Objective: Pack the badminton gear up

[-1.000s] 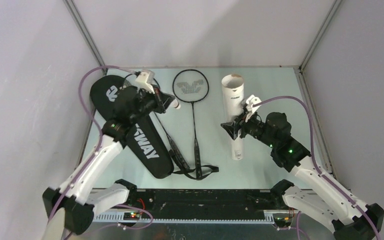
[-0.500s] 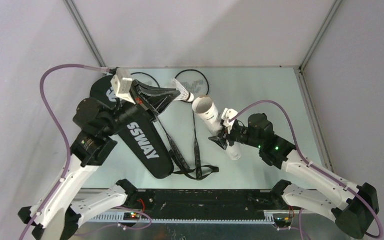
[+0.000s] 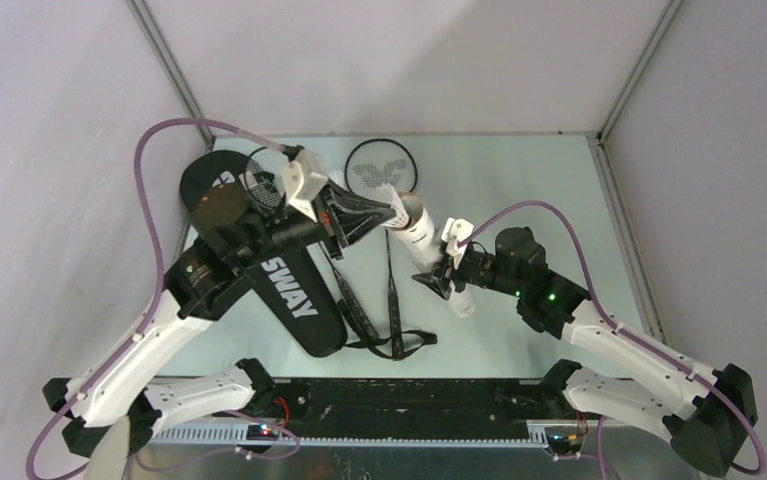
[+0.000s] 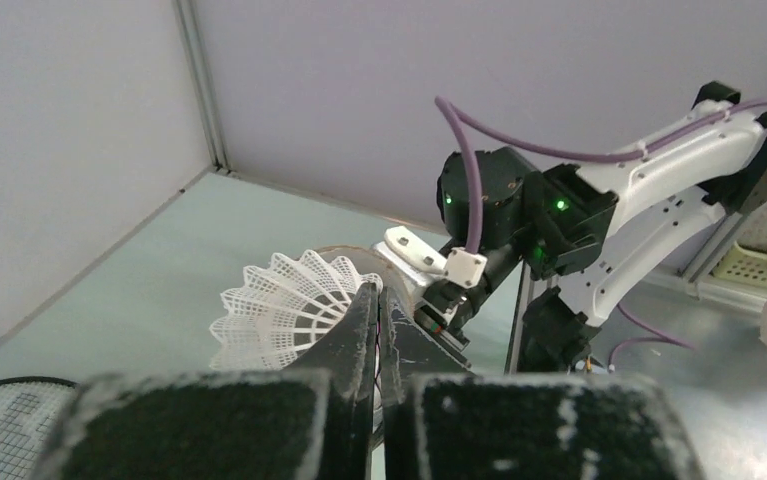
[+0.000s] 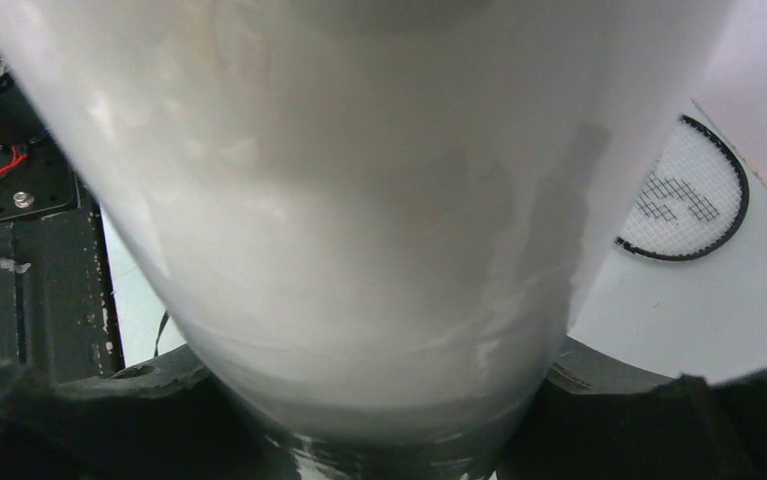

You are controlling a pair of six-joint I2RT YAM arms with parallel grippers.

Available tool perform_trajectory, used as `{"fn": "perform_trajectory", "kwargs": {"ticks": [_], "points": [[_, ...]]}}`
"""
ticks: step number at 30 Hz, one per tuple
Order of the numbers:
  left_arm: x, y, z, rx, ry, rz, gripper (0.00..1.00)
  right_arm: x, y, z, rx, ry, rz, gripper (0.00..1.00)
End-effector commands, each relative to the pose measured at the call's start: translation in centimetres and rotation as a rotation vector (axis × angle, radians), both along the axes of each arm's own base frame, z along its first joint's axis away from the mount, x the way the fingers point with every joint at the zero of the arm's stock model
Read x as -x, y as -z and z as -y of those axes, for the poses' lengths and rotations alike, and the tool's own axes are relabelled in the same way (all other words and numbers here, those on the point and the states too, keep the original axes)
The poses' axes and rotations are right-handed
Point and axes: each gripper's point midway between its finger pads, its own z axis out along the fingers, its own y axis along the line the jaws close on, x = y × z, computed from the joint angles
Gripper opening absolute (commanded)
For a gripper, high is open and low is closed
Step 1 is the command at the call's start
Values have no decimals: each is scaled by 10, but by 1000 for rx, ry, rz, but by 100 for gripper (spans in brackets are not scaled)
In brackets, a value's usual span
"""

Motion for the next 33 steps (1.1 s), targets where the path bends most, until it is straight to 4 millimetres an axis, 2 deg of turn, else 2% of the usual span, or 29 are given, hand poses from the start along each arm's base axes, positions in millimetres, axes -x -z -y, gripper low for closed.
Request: {"fn": "perform_trajectory", "kwargs": {"ticks": [1,9,17,20,24,28,33], "points": [[0,10,10,-54,25,22,0,7,-31,-6,-72,-44,89,41],[-4,35,28,-110,67,-51,0,2,-27,-7,-60,-25,87,40],[-5,53,37,-151,77,-131,0,5,-31,-11,-74,-55,100,38],[-4,55,37,-162,78,-143,18,3,-28,-12,-68,-52,97,38],[-1,51,30,-143,66,-125,29,1,-27,-11,-64,-40,93,38],[5,37,22,-109,54,-97,40,-3,-26,-9,-66,-15,84,38],[10,23,14,-77,49,-67,61,-10,-23,-6,-65,10,66,38]]}}
